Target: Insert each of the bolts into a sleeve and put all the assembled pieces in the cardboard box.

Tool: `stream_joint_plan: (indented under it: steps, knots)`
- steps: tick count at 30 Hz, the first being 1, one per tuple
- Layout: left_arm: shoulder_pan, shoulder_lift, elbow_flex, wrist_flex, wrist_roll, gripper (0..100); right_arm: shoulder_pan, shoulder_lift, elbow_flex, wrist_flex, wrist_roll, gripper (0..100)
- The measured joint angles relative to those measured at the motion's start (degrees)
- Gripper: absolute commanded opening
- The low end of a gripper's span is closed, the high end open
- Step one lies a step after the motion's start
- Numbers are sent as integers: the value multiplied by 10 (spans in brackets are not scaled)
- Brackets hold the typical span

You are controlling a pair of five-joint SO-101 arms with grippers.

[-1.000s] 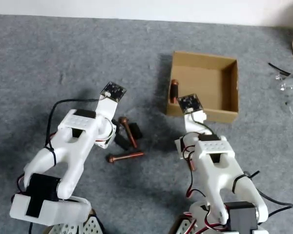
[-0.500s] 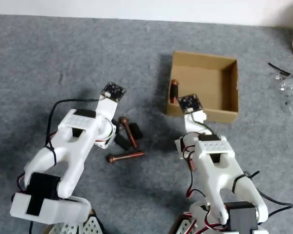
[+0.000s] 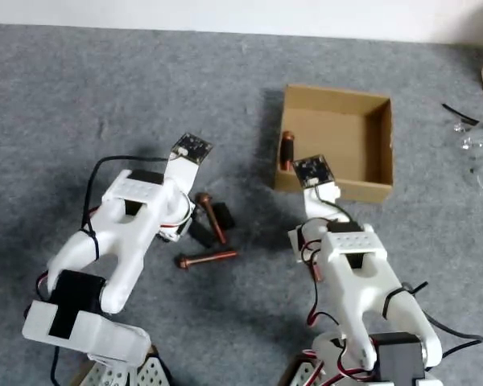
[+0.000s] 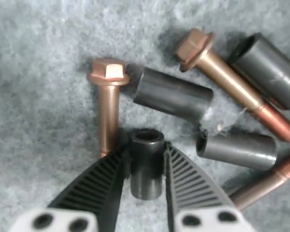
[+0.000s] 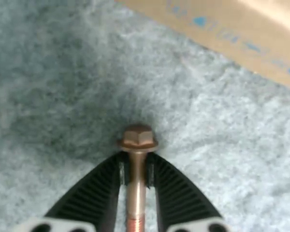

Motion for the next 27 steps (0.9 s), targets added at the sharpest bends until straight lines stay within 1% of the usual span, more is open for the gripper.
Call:
stream_joint_plan:
  steps: [3, 7, 9, 11, 13, 16, 20, 27]
  knots:
    - [0, 0, 0, 0, 0, 8, 0, 0, 0, 0, 0, 4]
    - [0, -41, 43, -18, -30, 7, 0, 0, 0, 0, 0, 4]
    - [4, -86, 91, -45, -41, 7, 0, 0, 0, 0, 0, 4]
    - [25, -146, 146, -63, -46, 7, 0, 0, 0, 0, 0, 4]
    - [44, -214, 194, -71, -47, 7, 0, 0, 0, 0, 0, 4]
    - [46, -316, 233, -75, -47, 7, 0, 0, 0, 0, 0, 4]
    - [45, -398, 255, -75, -47, 7, 0, 0, 0, 0, 0, 4]
    - [45, -416, 242, -75, -47, 7, -5, 0, 0, 0, 0, 4]
